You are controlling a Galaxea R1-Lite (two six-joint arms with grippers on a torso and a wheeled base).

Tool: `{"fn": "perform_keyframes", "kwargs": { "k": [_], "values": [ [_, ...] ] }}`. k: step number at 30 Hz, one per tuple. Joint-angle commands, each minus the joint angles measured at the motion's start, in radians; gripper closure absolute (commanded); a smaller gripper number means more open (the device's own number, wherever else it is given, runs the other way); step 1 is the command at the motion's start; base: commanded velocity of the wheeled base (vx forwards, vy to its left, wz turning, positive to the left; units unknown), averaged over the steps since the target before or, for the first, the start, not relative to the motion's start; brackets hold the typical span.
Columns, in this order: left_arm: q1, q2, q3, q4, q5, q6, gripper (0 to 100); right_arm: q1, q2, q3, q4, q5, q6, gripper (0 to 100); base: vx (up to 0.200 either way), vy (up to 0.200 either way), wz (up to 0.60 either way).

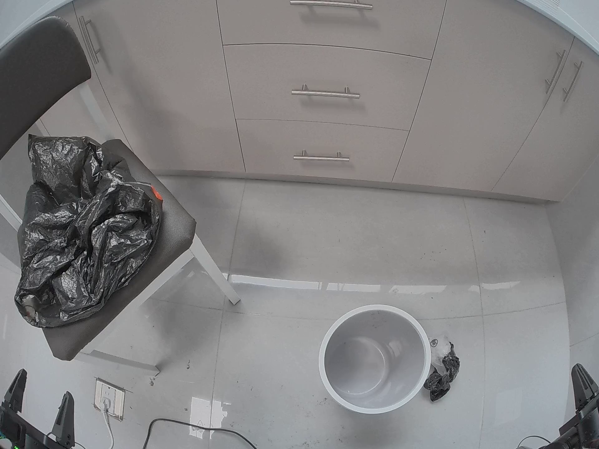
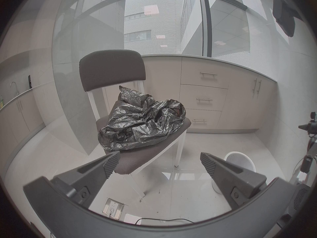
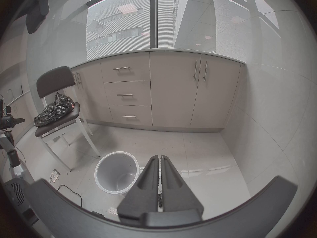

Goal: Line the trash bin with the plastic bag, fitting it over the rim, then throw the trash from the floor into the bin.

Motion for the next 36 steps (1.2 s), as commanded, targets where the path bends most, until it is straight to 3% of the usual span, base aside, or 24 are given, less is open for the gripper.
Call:
{"fn": "perform_keyframes", "kwargs": {
  "k": [1, 5, 9, 13, 15, 16, 17, 18, 19, 21, 23, 27, 29, 32, 36],
  "values": [
    [-0.001, -0.009, 0.012, 0.000, 0.001, 0.000, 0, 0.000, -0.016, 0.015, 0.000, 0.001, -0.001, 100, 0.000, 0.000, 0.00],
    [-0.001, -0.009, 0.001, -0.002, -0.001, -0.008, 0, 0.001, -0.016, 0.015, 0.000, 0.001, -0.001, 100, 0.000, 0.000, 0.00],
    [-0.029, 0.177, -0.334, 0.023, -0.010, -0.207, 0, 0.001, -0.016, 0.015, 0.000, 0.002, -0.003, 100, 0.000, 0.000, 0.00],
    [-0.066, 0.358, -0.476, 0.029, -0.024, -0.143, 0, 0.000, -0.016, 0.005, -0.013, 0.004, 0.005, 100, 0.000, 0.000, 0.00],
    [-0.073, 0.404, -0.496, 0.024, -0.028, -0.128, 0, 0.020, 0.030, -0.146, -0.072, 0.010, 0.099, 100, 0.000, 0.000, 0.00],
    [-0.076, 0.435, -0.513, 0.023, -0.033, -0.128, 0, 0.046, 0.148, -0.343, -0.091, -0.002, 0.224, 100, 0.000, 0.000, 0.00],
    [-0.083, 0.470, -0.527, 0.023, -0.042, -0.128, 0, 0.057, 0.243, -0.464, -0.083, -0.007, 0.298, 100, 0.000, 0.000, 0.00],
    [-0.084, 0.481, -0.532, 0.023, -0.047, -0.128, 0, 0.058, 0.265, -0.489, -0.082, -0.007, 0.304, 100, 0.000, 0.000, 0.00],
    [-0.090, 0.548, -0.544, 0.021, -0.061, -0.128, 0, 0.067, 0.375, -0.579, -0.076, 0.008, 0.257, 100, 0.000, 0.000, 0.00],
    [-0.093, 0.640, -0.542, 0.006, -0.067, -0.118, 0, 0.081, 0.508, -0.602, -0.091, 0.019, 0.151, 100, 0.000, 0.000, 0.00],
    [-0.104, 0.732, -0.539, -0.014, -0.071, -0.078, 0, 0.110, 0.585, -0.604, -0.129, 0.042, 0.157, 100, 0.000, 0.000, 0.00],
    [-0.119, 0.941, -0.558, -0.048, -0.068, 0.173, 0, 0.254, 0.783, -0.556, -0.342, 0.090, 0.330, 100, 0.000, 0.000, 0.00],
    [-0.119, 0.986, -0.568, -0.060, -0.067, 0.225, 0, 0.267, 0.829, -0.547, -0.407, 0.090, 0.372, 100, 0.000, 0.000, 0.00],
    [-0.098, 1.162, -0.607, -0.126, -0.047, 0.409, 0, 0.267, 0.993, -0.490, -0.646, 0.090, 0.491, 100, 0.000, 0.000, 0.00],
    [-0.093, 1.325, -0.700, -0.209, -0.035, 0.515, 0, 0.268, 1.087, -0.452, -0.743, 0.090, 0.488, 100, 0.000, 0.000, 0.00]
  ]
}}
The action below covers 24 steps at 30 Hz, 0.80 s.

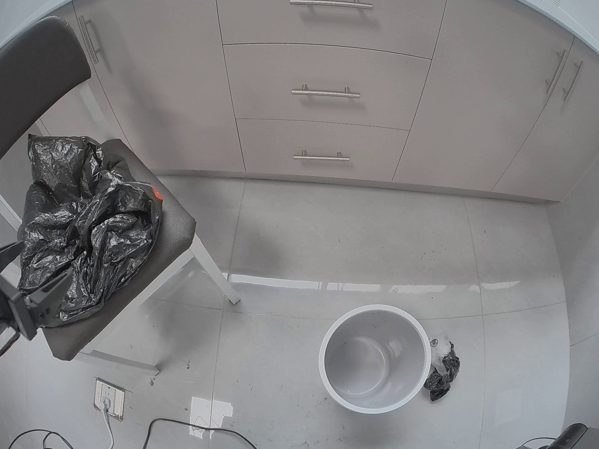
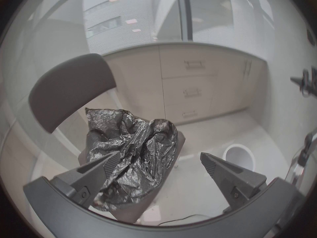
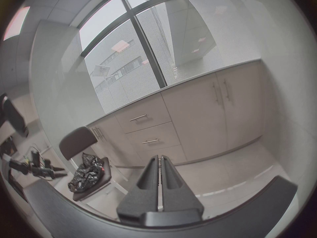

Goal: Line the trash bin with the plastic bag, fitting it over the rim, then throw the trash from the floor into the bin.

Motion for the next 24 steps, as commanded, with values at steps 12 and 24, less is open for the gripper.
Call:
{"fn": "perform_keyframes", "kwargs": {
  "k": [12, 24],
  "values": [
    [0.041, 0.853, -0.439, -0.140, 0.022, 0.481, 0, 0.098, 0.490, 0.011, -0.323, 0.029, 0.172, 100, 0.000, 0.000, 0.00],
    [0.044, 0.847, -0.508, -0.146, 0.094, 0.487, 0, 0.105, 0.490, 0.020, -0.324, 0.031, 0.172, 100, 0.000, 0.000, 0.00]
  ]
}}
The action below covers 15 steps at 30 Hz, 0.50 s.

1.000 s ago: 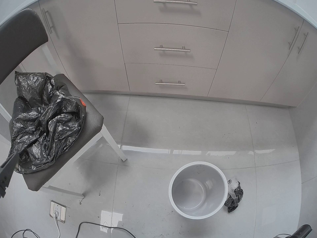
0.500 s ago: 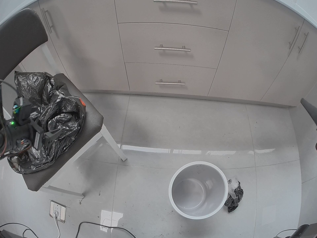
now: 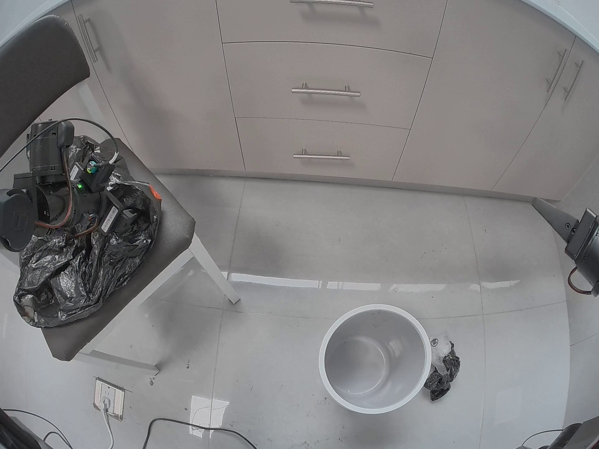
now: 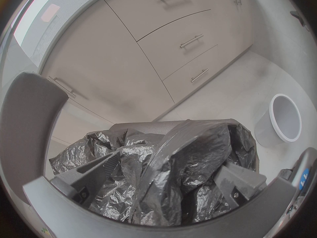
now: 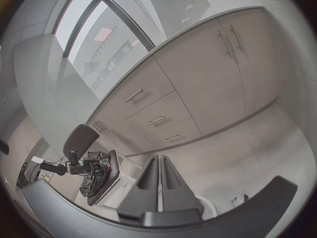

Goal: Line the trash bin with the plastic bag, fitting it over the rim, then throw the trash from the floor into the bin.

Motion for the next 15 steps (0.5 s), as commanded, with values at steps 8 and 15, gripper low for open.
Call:
{"fn": "perform_keyframes", "kwargs": {
  "k": [8, 15],
  "values": [
    [0.024, -0.002, 0.007, -0.012, -0.002, -0.025, 0, 0.005, 0.005, 0.002, -0.002, 0.001, 0.002, 100, 0.000, 0.000, 0.00],
    [0.016, -0.023, 0.018, -0.024, -0.009, -0.031, 100, 0.005, 0.003, 0.001, -0.002, 0.001, 0.002, 100, 0.000, 0.000, 0.00]
  ]
}}
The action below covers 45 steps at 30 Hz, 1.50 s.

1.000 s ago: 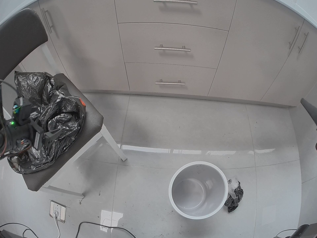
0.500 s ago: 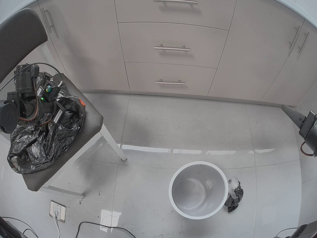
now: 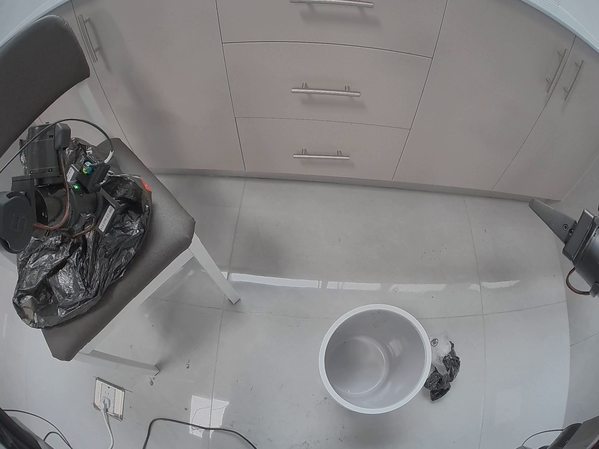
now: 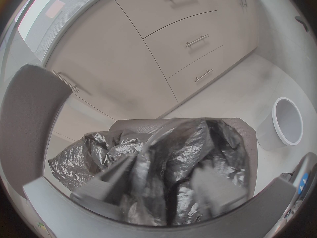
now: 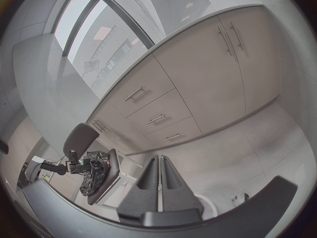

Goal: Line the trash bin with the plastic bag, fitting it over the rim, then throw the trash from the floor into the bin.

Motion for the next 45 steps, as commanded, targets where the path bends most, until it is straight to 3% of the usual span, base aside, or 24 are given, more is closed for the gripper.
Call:
{"fn": "perform_keyframes", "kwargs": {
  "k": [1, 7, 9, 12, 13, 14, 16, 17, 19, 20, 21, 22, 24, 29, 35, 39, 40, 45],
  "values": [
    [-0.010, -0.034, 0.006, 0.001, -0.009, -0.006, 100, 0.000, -0.006, 0.000, 0.000, 0.000, 0.000, 100, 0.000, 0.000, 0.00],
    [-0.046, -0.080, 0.009, 0.001, -0.064, -0.167, 100, 0.000, -0.005, 0.000, 0.000, 0.000, -0.001, 100, 0.000, 0.000, 0.00],
    [-0.066, -0.117, 0.011, 0.001, -0.087, -0.245, 100, 0.000, -0.003, 0.001, 0.000, 0.000, -0.001, 100, 0.000, 0.000, 0.00],
    [-0.132, -0.203, 0.008, 0.000, -0.102, -0.449, 100, 0.001, -0.003, 0.000, 0.002, 0.001, -0.001, 100, 0.000, 0.000, 0.00],
    [-0.135, -0.208, 0.006, 0.000, -0.101, -0.460, 100, 0.001, -0.003, 0.000, 0.002, 0.001, -0.001, 100, 0.000, 0.000, 0.00],
    [-0.189, -0.260, -0.001, -0.011, -0.094, -0.607, 100, 0.005, -0.002, 0.000, 0.003, 0.001, 0.000, 100, 0.000, 0.000, 0.00],
    [-0.244, -0.335, -0.023, -0.028, -0.084, -0.802, 100, 0.012, 0.001, 0.001, 0.005, 0.003, 0.000, 100, 0.000, 0.000, 0.00],
    [-0.252, -0.344, -0.027, -0.026, -0.081, -0.827, 100, 0.015, 0.001, 0.001, 0.006, 0.003, 0.000, 100, 0.000, 0.000, 0.00],
    [-0.295, -0.404, -0.057, -0.008, -0.042, -1.012, 100, 0.041, 0.003, 0.006, 0.014, 0.003, -0.001, 100, 0.000, 0.000, 0.00],
    [-0.300, -0.410, -0.058, -0.005, -0.035, -1.034, 100, 0.044, 0.003, 0.006, 0.014, 0.003, -0.001, 100, 0.000, 0.000, 0.00],
    [-0.319, -0.432, -0.057, 0.027, -0.002, -1.130, 100, 0.066, 0.003, 0.017, 0.015, 0.003, -0.011, 100, 0.000, 0.000, 0.00],
    [-0.319, -0.432, -0.057, 0.027, -0.002, -1.130, 100, 0.066, 0.003, 0.017, 0.015, 0.003, -0.011, 100, 0.000, 0.000, 0.00],
    [-0.330, -0.415, -0.038, 0.109, 0.067, -1.282, 100, 0.129, 0.030, 0.046, 0.015, -0.002, -0.037, 100, 0.000, 0.000, 0.00],
    [-0.364, -0.266, -0.007, 0.109, 0.143, -1.431, 100, 0.176, 0.093, 0.090, 0.003, -0.006, -0.106, 100, 0.000, 0.000, 0.00],
    [-0.491, -0.083, -0.035, -0.002, 0.268, -1.463, 100, 0.242, 0.179, 0.084, 0.002, -0.009, -0.112, 100, 0.000, 0.000, 0.00],
    [-0.588, -0.070, -0.035, -0.055, 0.272, -1.465, 100, 0.304, 0.234, 0.072, 0.002, -0.022, -0.144, 100, 0.000, 0.000, 0.00],
    [-0.639, -0.071, -0.044, -0.055, 0.272, -1.465, 100, 0.342, 0.279, 0.066, 0.002, -0.051, -0.166, 100, 0.000, 0.000, 0.00],
    [-0.718, -0.080, -0.058, -0.054, 0.272, -1.465, 100, 0.431, 0.380, 0.041, 0.000, -0.094, -0.195, 100, 0.000, 0.000, 0.00]
  ]
}}
